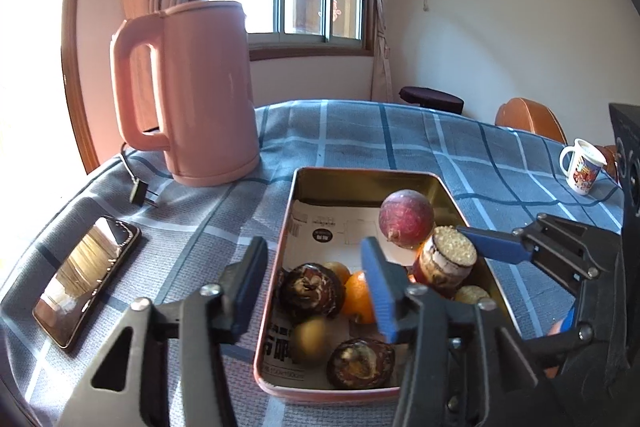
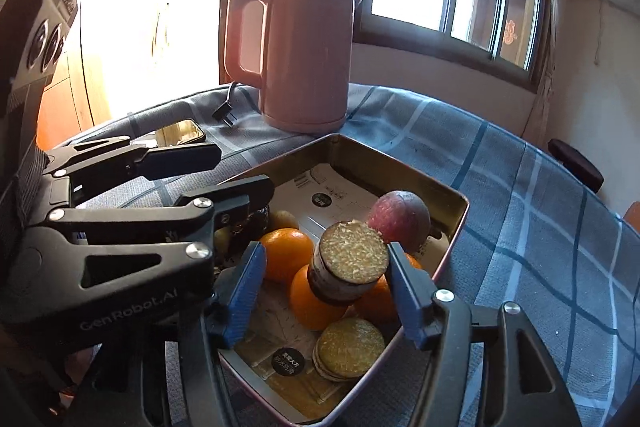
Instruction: Organize fruits
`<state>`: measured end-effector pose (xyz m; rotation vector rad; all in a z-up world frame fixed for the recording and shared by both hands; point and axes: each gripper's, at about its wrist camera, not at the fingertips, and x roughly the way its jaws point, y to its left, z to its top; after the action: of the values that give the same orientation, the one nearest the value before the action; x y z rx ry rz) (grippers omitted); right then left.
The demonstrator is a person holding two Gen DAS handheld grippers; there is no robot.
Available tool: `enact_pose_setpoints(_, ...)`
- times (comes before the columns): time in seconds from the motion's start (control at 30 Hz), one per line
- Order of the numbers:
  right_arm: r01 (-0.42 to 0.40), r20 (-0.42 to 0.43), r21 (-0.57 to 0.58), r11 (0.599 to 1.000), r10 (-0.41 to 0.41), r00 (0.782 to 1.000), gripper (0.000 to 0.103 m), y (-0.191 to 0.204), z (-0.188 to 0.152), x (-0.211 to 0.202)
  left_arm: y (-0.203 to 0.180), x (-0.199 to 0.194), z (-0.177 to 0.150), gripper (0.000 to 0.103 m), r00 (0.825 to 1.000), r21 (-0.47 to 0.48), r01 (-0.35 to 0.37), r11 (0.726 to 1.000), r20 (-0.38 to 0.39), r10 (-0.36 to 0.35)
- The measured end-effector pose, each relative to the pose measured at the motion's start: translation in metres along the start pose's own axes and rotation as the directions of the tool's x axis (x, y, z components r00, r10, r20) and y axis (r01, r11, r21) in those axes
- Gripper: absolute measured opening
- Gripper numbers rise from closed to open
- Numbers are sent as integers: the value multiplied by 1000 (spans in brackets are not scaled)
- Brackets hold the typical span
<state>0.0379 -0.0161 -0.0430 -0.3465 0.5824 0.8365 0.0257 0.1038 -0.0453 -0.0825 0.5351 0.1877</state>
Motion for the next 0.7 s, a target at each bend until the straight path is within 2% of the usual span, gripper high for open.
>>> enact_pose_setpoints(0.07, 13, 10, 3, 1000, -13, 1000, 63, -1, 0, -3, 1, -4, 0, 65, 1000, -9, 2, 1000, 22, -2)
enact_pose_setpoints(0.17, 38, 39, 35, 999, -39, 998, 63, -7, -2, -10, 4, -12, 0, 73, 998, -30, -11, 999, 60, 12)
enact_pose_setpoints(0.33, 84, 100, 89, 993, -92, 991, 63, -20, -6, -26, 7, -25, 5, 77, 994, -51, -22, 998, 108, 27)
enact_pose_setpoints(0.53, 188, 168, 124, 974, -207, 964, 63, -31, -11, -46, 2, -37, 8, 79, 988, -42, -28, 999, 153, 34)
enact_pose_setpoints(0.7, 235, 190, 125, 964, -256, 948, 63, -34, -14, -54, -4, -36, 6, 79, 987, -29, -31, 999, 155, 35)
